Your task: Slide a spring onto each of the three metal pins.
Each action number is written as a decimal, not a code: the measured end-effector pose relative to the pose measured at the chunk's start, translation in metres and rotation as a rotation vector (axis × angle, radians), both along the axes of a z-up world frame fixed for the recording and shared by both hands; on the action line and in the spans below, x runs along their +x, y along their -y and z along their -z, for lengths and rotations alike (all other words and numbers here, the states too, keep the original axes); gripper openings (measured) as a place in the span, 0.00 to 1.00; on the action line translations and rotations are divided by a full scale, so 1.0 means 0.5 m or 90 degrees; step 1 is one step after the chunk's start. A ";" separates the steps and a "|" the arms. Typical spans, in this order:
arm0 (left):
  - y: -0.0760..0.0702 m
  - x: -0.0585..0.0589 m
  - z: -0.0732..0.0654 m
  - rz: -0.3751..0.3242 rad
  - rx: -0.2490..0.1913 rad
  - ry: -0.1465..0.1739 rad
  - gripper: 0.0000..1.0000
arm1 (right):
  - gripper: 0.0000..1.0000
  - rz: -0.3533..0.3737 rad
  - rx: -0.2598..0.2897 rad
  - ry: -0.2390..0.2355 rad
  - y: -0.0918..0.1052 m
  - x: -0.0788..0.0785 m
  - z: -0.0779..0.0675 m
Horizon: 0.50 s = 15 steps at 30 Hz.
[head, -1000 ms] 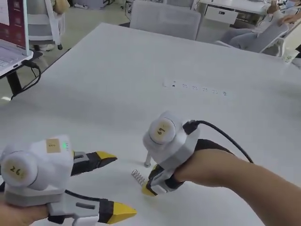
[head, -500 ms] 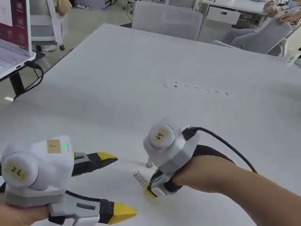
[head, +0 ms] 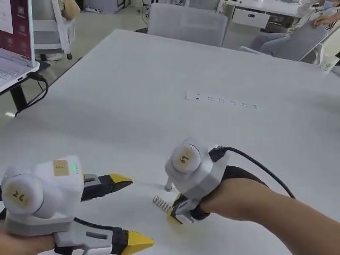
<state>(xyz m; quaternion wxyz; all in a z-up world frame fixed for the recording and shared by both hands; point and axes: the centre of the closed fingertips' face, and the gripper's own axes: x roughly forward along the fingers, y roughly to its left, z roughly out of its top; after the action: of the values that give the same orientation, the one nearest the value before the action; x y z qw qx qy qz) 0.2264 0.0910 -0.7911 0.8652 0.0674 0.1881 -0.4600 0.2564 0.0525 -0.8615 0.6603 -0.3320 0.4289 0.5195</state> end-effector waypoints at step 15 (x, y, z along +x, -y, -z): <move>0.005 -0.010 0.005 0.030 0.015 -0.006 0.57 | 0.08 -0.038 0.031 -0.012 0.004 -0.046 -0.067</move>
<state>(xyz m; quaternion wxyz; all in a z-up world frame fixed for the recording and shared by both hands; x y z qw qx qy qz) 0.2215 0.0884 -0.7937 0.8522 0.0799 0.1960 -0.4786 0.2335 0.0505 -0.8279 0.6482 -0.3235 0.4123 0.5524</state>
